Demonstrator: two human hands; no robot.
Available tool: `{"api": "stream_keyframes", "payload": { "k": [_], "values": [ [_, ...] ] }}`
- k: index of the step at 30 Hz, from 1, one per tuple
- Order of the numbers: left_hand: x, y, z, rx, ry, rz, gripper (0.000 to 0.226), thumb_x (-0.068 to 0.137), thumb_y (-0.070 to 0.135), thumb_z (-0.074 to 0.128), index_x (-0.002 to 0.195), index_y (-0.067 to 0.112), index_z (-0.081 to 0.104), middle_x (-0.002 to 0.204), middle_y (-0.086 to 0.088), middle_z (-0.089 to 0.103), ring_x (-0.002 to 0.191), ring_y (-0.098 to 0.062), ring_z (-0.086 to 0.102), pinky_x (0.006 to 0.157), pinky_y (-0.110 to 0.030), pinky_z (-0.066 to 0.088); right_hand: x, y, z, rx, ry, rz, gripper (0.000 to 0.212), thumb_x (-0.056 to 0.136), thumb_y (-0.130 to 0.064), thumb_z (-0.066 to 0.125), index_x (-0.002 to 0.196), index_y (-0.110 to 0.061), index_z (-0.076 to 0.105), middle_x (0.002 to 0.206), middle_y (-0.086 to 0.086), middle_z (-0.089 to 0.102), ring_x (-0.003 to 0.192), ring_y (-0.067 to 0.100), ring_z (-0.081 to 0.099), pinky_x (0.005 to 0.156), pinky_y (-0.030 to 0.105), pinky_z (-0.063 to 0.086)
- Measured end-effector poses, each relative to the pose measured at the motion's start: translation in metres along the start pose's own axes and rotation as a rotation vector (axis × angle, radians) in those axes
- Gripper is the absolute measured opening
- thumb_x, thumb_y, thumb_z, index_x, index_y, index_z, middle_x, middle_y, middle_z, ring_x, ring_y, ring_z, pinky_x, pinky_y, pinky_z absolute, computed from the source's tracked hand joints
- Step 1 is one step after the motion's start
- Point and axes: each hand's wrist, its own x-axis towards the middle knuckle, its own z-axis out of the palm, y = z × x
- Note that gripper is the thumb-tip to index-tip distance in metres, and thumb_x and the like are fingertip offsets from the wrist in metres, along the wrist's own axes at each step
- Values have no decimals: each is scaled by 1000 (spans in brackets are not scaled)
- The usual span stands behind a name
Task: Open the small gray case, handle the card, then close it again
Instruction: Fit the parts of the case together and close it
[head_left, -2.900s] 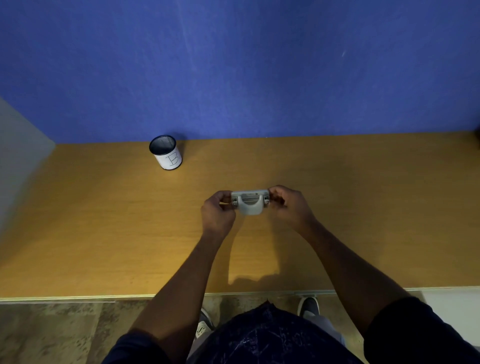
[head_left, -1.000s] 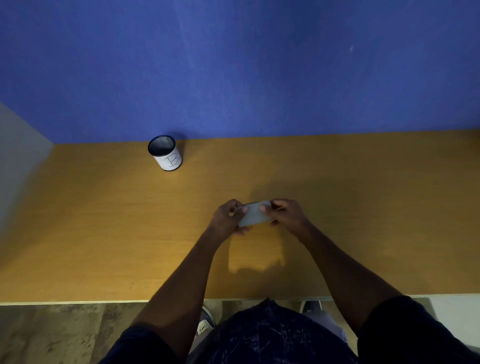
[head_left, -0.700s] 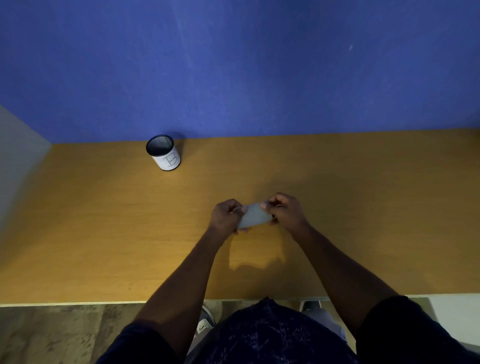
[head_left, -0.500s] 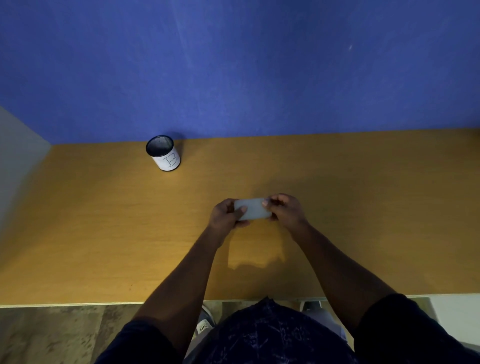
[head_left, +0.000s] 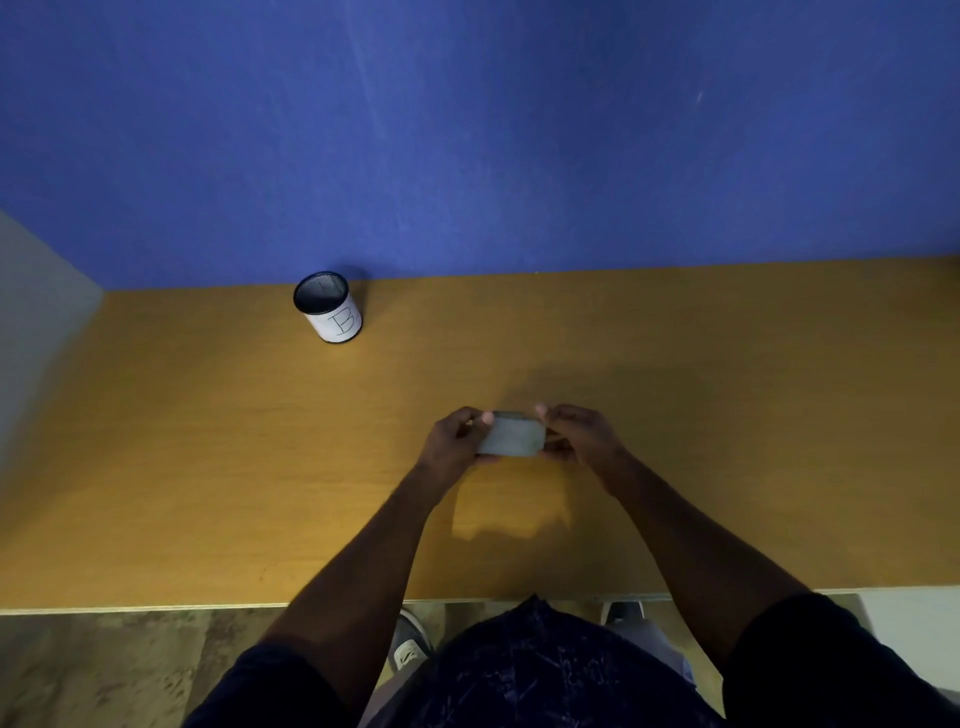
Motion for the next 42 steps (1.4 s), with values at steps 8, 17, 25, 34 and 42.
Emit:
{"api": "stream_keyframes", "payload": {
  "k": [8,17,25,34,42],
  "values": [
    [-2,-9,-5,158,-146,-8,13,81,5,80,92,4,72,98,-10,69,92,-18,64,81,-35,56,-5,19,-17,-213,-106,-66,24,70,-16,88,69,-14,64,69,6,60,63,9,55,59,24,43],
    [-5,-22,-6,664,-147,134,30,62,11,93,72,19,65,105,2,69,100,-14,67,81,-27,56,-7,14,-16,-737,-185,-257,37,58,-22,95,75,-14,63,102,-1,72,93,7,68,69,14,53],
    [-16,-24,6,901,-88,293,61,63,9,85,86,34,35,91,-4,69,83,-25,67,64,-34,51,-11,17,-4,-1087,-269,-445,53,63,-29,90,93,-18,47,88,-3,61,75,12,58,57,21,41],
    [-8,-25,10,984,-13,290,68,59,15,88,111,23,45,102,-7,72,92,-34,70,69,-47,57,-5,18,6,-1218,-210,-448,53,73,-23,83,113,-17,48,111,8,58,99,21,53,77,37,48],
    [-6,-29,11,1113,16,312,70,65,28,86,123,25,46,114,-3,70,101,-32,68,79,-41,56,-5,19,7,-1306,-176,-459,66,76,-30,81,130,-14,46,129,7,53,119,24,50,90,42,50]
  ]
}}
